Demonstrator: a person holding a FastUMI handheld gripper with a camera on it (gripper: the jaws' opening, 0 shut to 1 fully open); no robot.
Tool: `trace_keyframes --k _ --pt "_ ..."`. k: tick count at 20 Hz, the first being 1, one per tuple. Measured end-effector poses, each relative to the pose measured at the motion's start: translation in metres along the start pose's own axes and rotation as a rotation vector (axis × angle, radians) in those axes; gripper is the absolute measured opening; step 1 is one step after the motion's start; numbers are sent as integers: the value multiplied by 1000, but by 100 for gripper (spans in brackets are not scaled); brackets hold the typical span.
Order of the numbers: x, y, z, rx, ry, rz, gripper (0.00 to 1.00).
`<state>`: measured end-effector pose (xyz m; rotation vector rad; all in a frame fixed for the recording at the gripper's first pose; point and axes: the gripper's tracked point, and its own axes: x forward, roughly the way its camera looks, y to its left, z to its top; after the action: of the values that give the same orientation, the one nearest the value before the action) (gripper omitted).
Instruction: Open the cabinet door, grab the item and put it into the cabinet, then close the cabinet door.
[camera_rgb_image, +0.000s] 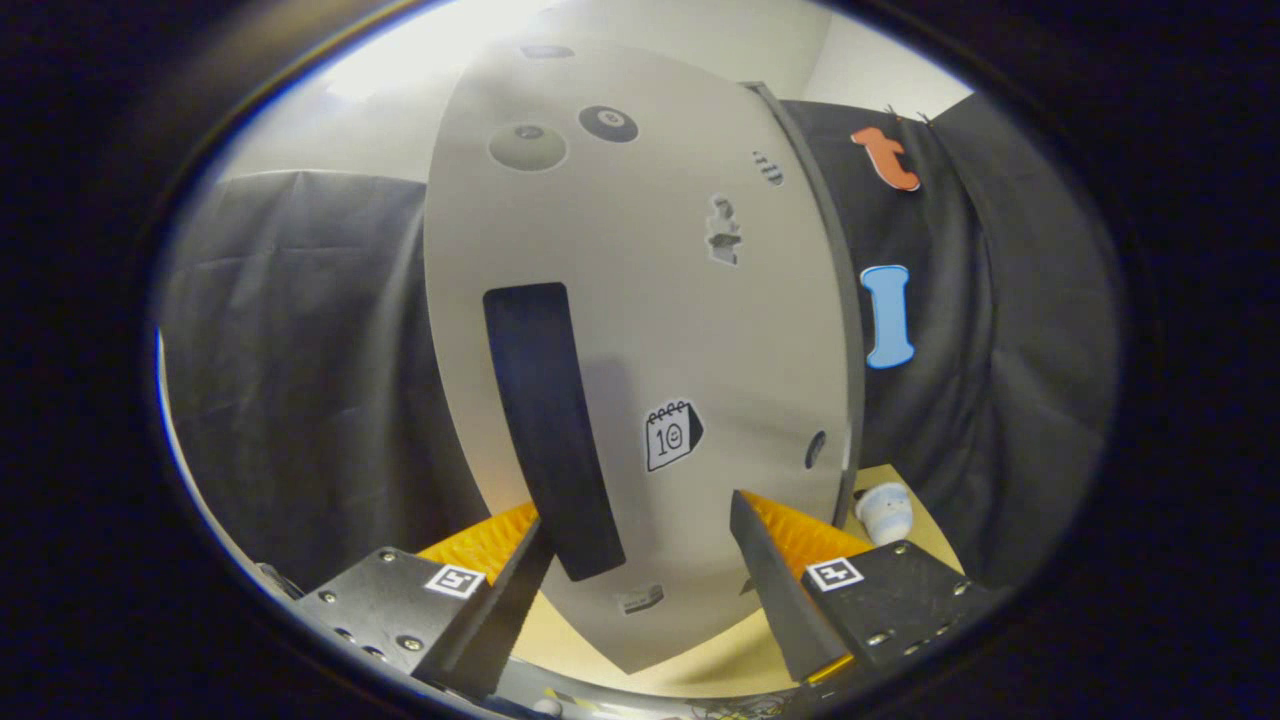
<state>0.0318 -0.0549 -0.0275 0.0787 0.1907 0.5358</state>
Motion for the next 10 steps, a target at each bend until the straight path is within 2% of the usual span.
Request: trace_keyframes --k 4,10 --pt "41 23 3 -39 4 8 100" --pt "104 44 10 -78 -20 -31 100"
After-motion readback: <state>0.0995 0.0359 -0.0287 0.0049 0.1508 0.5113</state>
